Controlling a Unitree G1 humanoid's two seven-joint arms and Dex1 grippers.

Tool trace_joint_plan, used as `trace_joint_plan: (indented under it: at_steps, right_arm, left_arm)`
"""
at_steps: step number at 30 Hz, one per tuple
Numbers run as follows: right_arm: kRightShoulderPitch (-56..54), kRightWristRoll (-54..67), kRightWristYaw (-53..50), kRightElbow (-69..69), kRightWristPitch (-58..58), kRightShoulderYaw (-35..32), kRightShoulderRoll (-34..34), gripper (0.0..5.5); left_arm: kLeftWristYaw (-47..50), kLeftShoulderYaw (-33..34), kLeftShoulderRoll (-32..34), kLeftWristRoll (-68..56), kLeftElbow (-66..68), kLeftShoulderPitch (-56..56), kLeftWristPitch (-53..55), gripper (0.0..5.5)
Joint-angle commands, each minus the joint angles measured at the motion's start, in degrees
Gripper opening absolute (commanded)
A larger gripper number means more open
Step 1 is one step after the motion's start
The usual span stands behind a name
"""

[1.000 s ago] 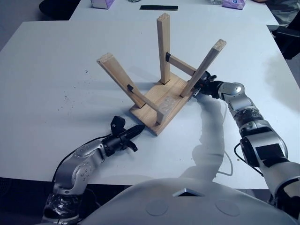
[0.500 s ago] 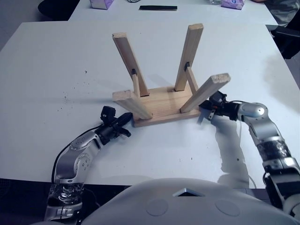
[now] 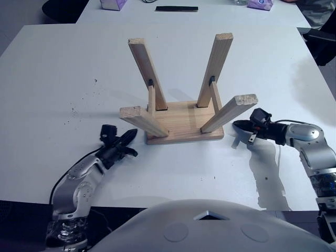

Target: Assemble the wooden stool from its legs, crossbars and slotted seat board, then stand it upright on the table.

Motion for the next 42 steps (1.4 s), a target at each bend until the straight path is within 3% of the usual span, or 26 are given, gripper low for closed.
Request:
trace_joint_plan:
  at_steps: [1, 11, 31, 37, 42]
  right_arm:
    - [2.47, -0.32, 1.18, -1.88, -1.61, 0.29, -1.67, 0.0]
    - [4.22, 0.52, 2.73, -5.55, -1.59, 4.47, -0.36, 0.0]
    - [0.89, 0.09, 0.74, -3.98, -1.42, 5.95, 0.72, 0.0]
    - [2.3, 4.76, 3.85, -9.18, 2.08, 6.29, 1.57, 0.0]
    - [5.18, 11.32, 6.22, -16.8, 6.79, 2.37, -0.19, 0.0]
  left_arm:
    - [-3.47, 0.25, 3.44, -1.5, -6.02, 6.23, 2.34, 0.02]
    - [-5.04, -6.83, 4.62, 4.32, -1.52, 3.07, 0.14, 0.02]
    - [-8.5, -9.52, 5.6, 4.28, -0.18, 0.45, -0.81, 0.02]
    - [-8.62, -11.39, 4.51, 3.38, -1.74, -1.71, -0.92, 0.02]
    - [-11.01, -9.0, 6.31, -0.21, -7.81, 0.44, -0.64, 0.02]
